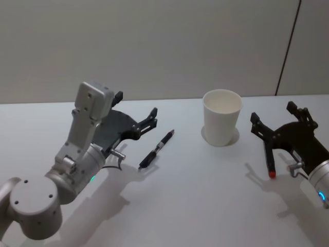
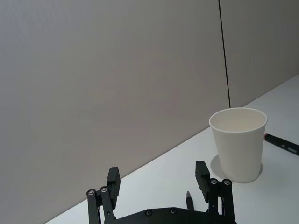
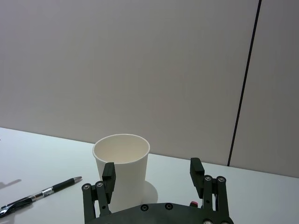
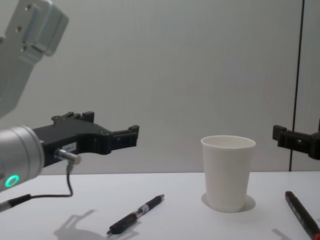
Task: Place the pen into the pen holder.
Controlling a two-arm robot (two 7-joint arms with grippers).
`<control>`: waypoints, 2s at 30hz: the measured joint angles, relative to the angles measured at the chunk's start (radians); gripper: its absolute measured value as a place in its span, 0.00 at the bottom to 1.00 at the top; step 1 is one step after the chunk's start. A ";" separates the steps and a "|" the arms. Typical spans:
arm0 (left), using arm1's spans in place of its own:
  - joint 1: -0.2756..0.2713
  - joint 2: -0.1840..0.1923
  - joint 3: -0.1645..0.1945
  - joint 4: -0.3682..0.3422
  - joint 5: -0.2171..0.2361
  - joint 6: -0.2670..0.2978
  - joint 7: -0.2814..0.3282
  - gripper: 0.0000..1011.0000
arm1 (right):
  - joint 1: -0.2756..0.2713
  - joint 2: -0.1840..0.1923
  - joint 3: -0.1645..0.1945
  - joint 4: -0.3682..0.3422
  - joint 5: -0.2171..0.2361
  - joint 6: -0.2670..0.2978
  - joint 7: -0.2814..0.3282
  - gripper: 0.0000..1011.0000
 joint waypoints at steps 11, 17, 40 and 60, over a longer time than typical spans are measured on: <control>0.009 0.043 -0.026 -0.013 -0.010 0.053 -0.064 0.99 | 0.000 0.000 0.000 0.000 0.000 0.000 0.000 0.99; 0.003 0.054 -0.032 -0.013 0.001 0.079 -0.112 0.99 | 0.000 0.000 0.000 0.000 0.000 0.000 0.000 0.99; -0.032 0.023 -0.004 0.040 0.089 0.165 -0.236 0.99 | 0.000 0.000 0.000 0.000 0.000 0.000 0.000 0.99; -0.095 -0.041 0.013 0.119 0.120 0.317 -0.258 0.99 | 0.000 0.000 0.000 0.000 0.000 0.000 0.000 0.99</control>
